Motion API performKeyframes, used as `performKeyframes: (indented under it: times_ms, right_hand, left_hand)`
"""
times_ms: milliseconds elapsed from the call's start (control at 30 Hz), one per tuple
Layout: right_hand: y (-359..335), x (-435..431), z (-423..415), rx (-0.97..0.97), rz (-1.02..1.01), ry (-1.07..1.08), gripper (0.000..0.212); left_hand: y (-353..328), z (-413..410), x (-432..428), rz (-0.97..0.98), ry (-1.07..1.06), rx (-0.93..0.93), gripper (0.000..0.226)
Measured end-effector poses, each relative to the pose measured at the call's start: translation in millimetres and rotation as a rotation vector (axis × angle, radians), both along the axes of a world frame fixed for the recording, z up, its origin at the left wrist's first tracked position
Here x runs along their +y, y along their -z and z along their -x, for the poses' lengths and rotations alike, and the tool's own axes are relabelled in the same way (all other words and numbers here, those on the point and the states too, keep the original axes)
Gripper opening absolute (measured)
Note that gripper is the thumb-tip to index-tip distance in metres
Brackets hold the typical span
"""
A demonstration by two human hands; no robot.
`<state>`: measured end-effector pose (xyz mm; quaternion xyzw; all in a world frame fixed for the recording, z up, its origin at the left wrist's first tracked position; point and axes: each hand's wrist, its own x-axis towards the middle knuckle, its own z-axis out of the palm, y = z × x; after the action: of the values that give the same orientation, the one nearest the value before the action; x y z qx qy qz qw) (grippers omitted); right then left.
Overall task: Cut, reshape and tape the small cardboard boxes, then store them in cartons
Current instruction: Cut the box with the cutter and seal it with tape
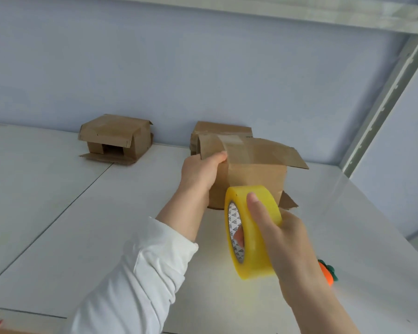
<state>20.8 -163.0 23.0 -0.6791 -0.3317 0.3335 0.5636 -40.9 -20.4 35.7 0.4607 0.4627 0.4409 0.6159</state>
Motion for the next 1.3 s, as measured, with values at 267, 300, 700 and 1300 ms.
performKeyframes:
  times_ms: [267, 300, 700, 1300]
  right_hand:
    - [-9, 16, 3, -0.004, 0.021, -0.003, 0.039]
    - [-9, 18, 4, -0.008, 0.020, 0.005, 0.039]
    - [-5, 40, 11, -0.087, 0.012, 0.009, 0.040]
    - [24, 35, -1, -0.087, -0.171, -0.186, 0.056]
  left_hand:
    - [-24, 19, 27, 0.019, 0.123, 0.000, 0.021]
    - [-26, 20, 28, 0.012, 0.137, -0.009, 0.024]
    - [-23, 35, 36, 0.076, 0.297, -0.314, 0.022]
    - [18, 11, 49, -0.206, 0.046, -0.172, 0.010]
